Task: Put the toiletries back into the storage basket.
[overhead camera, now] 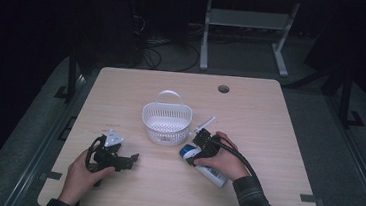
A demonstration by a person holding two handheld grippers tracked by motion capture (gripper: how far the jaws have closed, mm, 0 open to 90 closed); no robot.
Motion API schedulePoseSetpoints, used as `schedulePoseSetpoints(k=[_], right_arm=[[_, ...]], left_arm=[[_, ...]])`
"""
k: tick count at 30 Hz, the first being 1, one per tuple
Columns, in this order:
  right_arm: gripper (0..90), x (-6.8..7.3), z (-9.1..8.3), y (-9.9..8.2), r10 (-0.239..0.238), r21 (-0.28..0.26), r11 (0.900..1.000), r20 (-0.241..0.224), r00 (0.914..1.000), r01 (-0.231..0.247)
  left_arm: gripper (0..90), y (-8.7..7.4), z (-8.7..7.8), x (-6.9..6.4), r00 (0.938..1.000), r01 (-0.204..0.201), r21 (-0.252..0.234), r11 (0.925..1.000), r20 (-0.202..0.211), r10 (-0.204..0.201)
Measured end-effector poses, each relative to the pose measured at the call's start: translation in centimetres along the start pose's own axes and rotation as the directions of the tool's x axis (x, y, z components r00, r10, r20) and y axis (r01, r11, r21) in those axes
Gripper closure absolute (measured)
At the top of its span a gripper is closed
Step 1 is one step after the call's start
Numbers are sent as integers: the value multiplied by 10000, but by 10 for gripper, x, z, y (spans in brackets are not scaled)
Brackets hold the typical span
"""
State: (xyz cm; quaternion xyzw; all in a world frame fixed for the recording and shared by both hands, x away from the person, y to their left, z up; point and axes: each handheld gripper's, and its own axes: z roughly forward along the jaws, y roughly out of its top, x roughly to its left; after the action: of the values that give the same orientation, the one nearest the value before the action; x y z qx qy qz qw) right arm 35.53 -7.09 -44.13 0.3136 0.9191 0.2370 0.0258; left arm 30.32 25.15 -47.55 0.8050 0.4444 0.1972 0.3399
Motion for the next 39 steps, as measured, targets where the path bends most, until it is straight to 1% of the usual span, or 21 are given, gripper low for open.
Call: schedulePoseSetpoints(k=[4,7,11,12,13,16,17,18,19,21,29,31,32,39], right_arm=[[241,2,4,2,-96,325,9994,77,9999,93],[241,2,7,2,-175,446,9989,160,9997,167],[228,3,10,3,-189,739,9971,239,9995,171],[233,3,11,3,-269,761,9968,326,9991,244],[243,4,11,3,-249,760,9969,335,9991,223],[259,6,11,3,-394,764,9964,407,9984,362],[292,7,11,3,-475,775,9960,483,9977,437],[317,8,11,3,-531,777,9958,654,9964,480],[319,7,11,4,-509,812,9957,746,9959,448],[322,7,10,4,-555,844,9952,741,9957,491],[337,8,10,6,-431,1008,9943,786,9960,351],[339,8,10,6,-438,972,9946,796,9959,359],[340,8,10,6,-326,907,9955,764,9965,257],[342,5,8,2,-67,683,9977,640,9979,24]], left_arm=[[126,0,0,0,10000,3,-2,10000,1,-3],[126,0,0,0,10000,6,-1,10000,-1,-6],[126,0,0,0,10000,11,-6,10000,6,-11],[126,0,0,0,10000,10,2,10000,6,-10],[126,0,0,0,10000,-5,1,10000,3,5],[126,0,0,0,10000,3,-1,10000,9,-3],[126,0,0,0,10000,1,-3,10000,10,-1],[126,0,0,0,10000,3,-8,10000,10,-3],[126,0,0,0,10000,5,-9,10000,11,-5],[126,0,0,0,10000,8,-10,10000,13,-8],[126,0,0,0,10000,1,1,10000,12,-1],[126,0,0,0,10000,0,-5,10000,13,0],[126,0,0,0,10000,10,-16,10000,14,-10],[126,0,0,0,10000,1,-8,10000,19,-1]])
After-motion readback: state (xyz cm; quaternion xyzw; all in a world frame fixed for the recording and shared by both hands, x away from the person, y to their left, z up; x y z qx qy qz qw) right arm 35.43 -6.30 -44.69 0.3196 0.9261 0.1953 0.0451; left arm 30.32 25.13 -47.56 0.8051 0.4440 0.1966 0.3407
